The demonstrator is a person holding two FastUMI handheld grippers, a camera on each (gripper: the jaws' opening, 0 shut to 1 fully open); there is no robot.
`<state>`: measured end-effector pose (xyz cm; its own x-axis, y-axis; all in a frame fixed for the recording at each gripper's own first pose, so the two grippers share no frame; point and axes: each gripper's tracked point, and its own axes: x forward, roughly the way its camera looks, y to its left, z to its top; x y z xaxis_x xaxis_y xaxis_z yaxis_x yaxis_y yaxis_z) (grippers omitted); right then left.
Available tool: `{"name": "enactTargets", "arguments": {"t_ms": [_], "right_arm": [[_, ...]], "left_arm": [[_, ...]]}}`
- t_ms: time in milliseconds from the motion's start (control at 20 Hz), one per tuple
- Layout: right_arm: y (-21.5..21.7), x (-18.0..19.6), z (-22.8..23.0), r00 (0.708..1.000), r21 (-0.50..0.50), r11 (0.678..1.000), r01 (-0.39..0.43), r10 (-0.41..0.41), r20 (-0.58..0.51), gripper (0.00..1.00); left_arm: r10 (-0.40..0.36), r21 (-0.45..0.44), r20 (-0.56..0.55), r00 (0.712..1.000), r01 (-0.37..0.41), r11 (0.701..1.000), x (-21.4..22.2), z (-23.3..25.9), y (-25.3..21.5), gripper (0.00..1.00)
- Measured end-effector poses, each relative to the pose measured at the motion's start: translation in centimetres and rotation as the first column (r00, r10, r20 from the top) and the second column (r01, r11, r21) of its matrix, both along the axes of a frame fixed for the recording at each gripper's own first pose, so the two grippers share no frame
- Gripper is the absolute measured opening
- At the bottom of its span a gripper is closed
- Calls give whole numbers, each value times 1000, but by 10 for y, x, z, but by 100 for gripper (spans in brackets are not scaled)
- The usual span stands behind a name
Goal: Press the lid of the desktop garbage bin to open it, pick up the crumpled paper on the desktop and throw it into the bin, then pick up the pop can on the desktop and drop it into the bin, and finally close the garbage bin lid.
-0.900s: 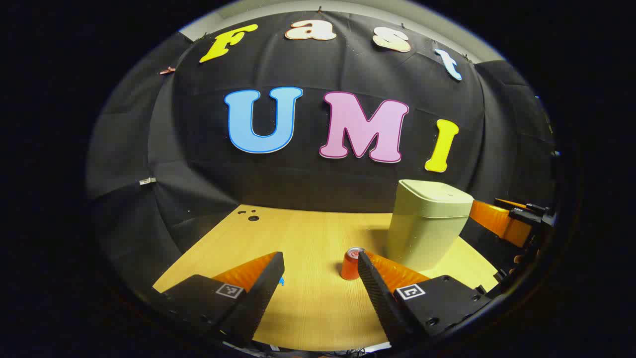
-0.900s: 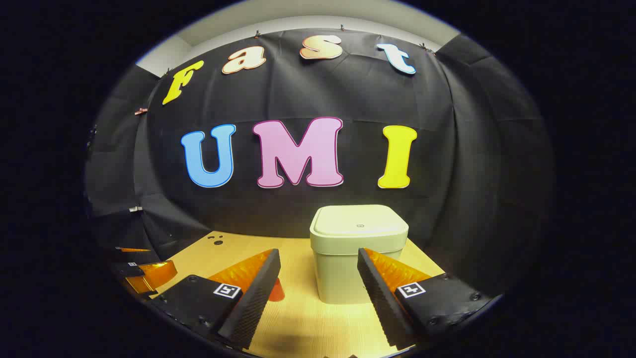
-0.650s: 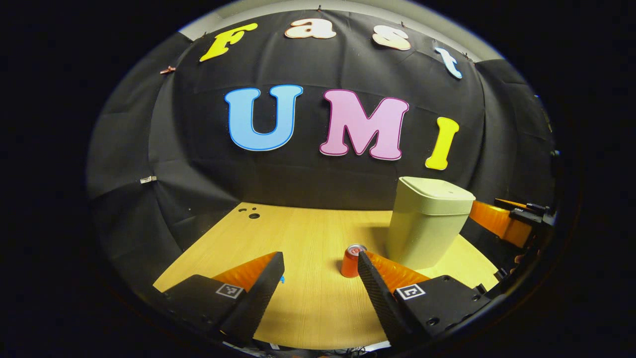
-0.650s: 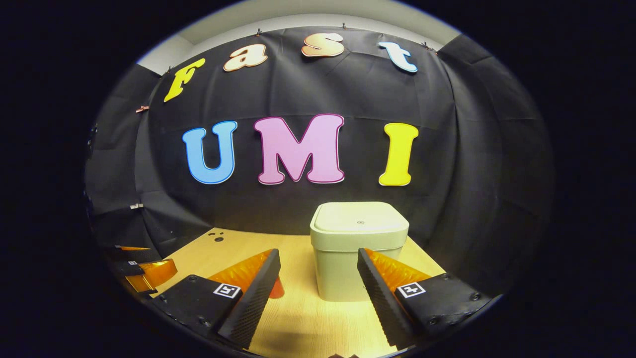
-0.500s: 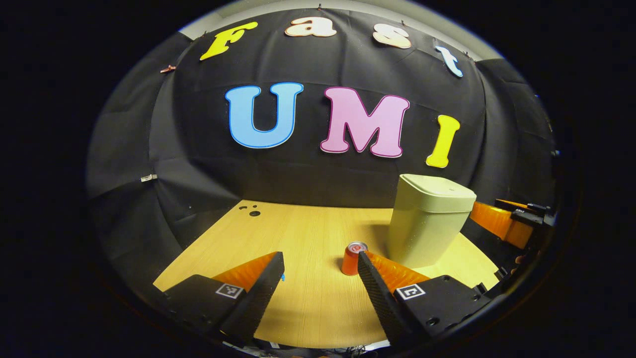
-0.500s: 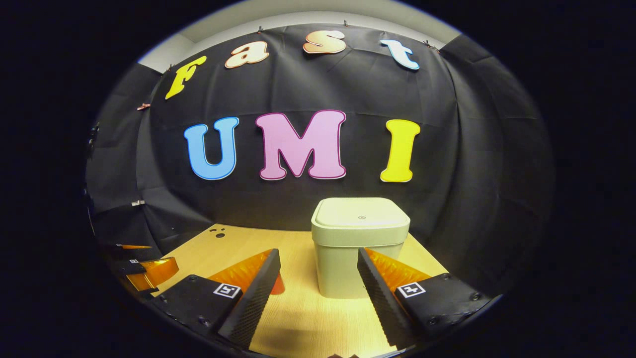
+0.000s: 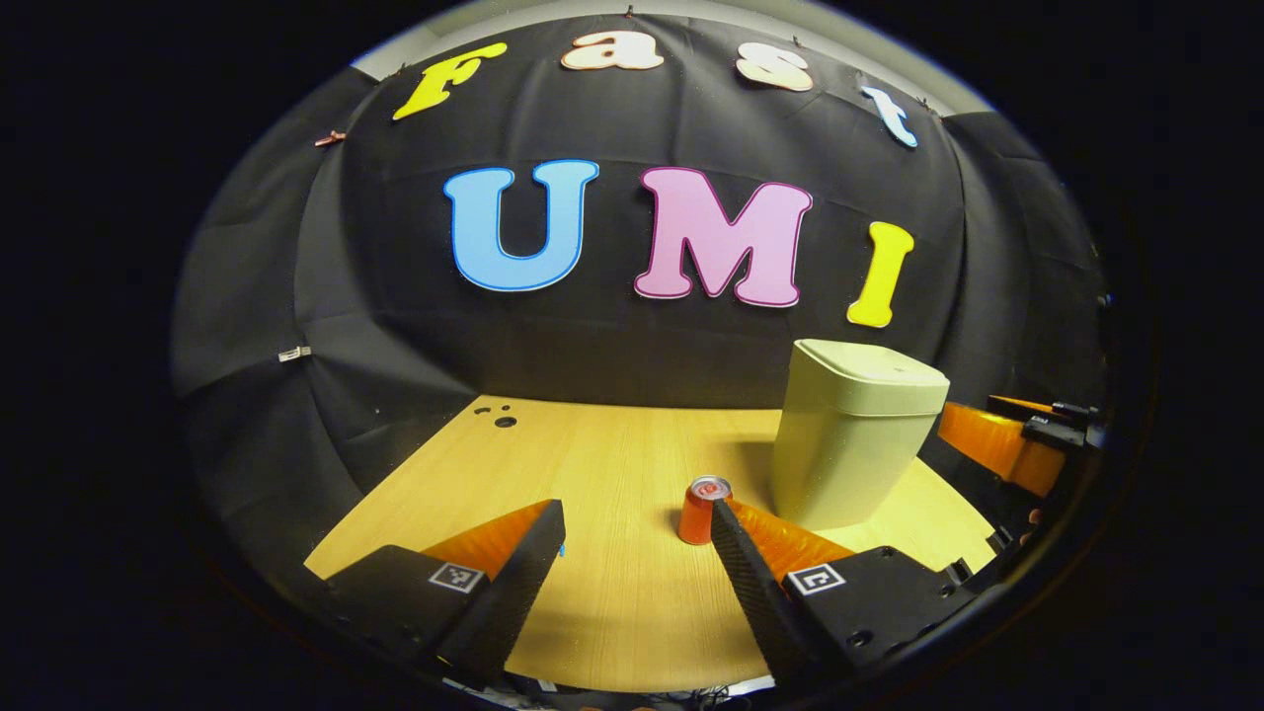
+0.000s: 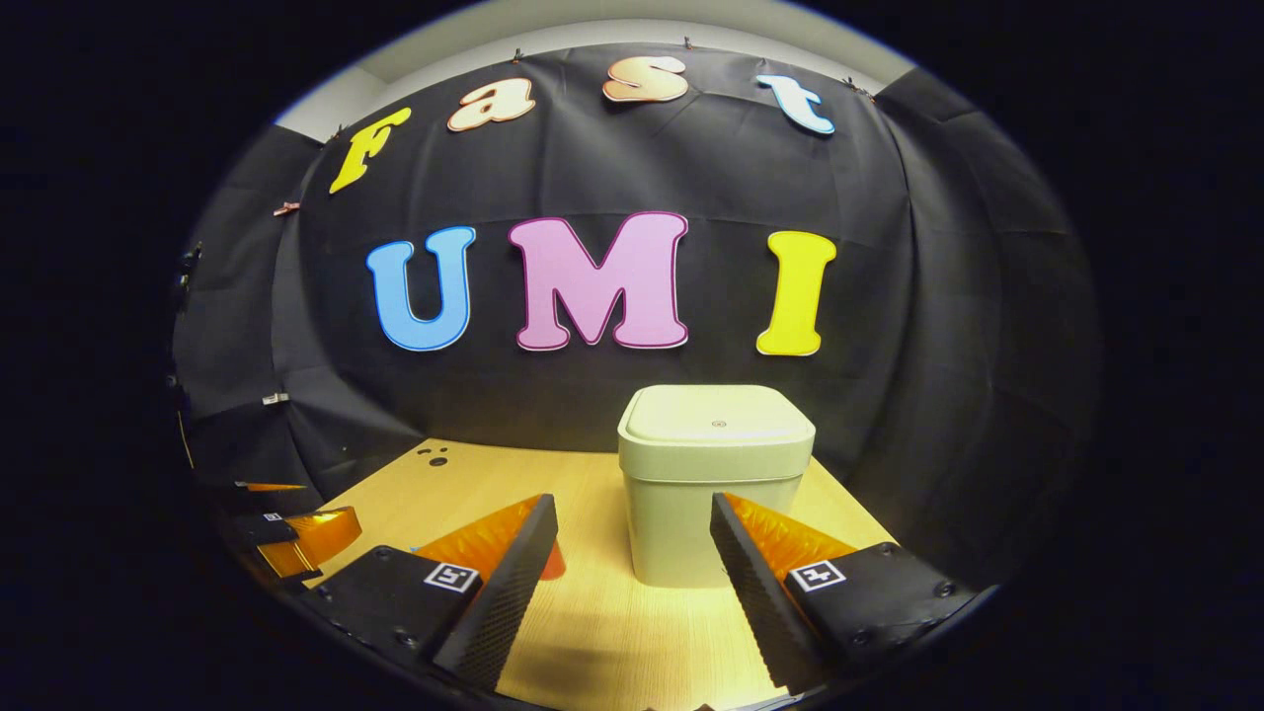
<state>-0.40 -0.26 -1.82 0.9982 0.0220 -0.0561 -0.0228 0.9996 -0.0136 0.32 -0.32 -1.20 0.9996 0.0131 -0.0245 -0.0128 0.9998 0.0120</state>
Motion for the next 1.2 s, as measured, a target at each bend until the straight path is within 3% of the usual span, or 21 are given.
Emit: {"name": "enactTargets", "arguments": {"t_ms": [550,750,800,900,950,1100,1200], "right_arm": [[-5,6,2,1000,17,1000,18,-18,1,98],[-4,8,9,1000,26,1000,9,-10,12,93],[-4,9,10,1000,30,1000,10,-10,16,83],[-5,11,14,1000,22,1000,14,-14,28,75],[-5,12,16,999,13,1000,14,-15,34,60],[-3,15,17,999,-9,1000,9,-9,30,43],[4,19,15,1000,-9,1000,-16,16,12,22]], "left_arm": [[6,7,-5,1000,-6,1000,4,-2,4,96],[17,4,-7,1000,-17,1000,4,-3,8,95],[18,5,-8,1000,-18,1000,5,-4,9,96],[16,8,-15,1000,-16,1000,5,-6,9,95],[15,10,-17,1000,-14,1000,5,-5,8,95],[7,15,-17,1000,-6,1000,6,-6,6,95],[3,17,-19,1000,-3,1000,7,-7,4,96]]}}
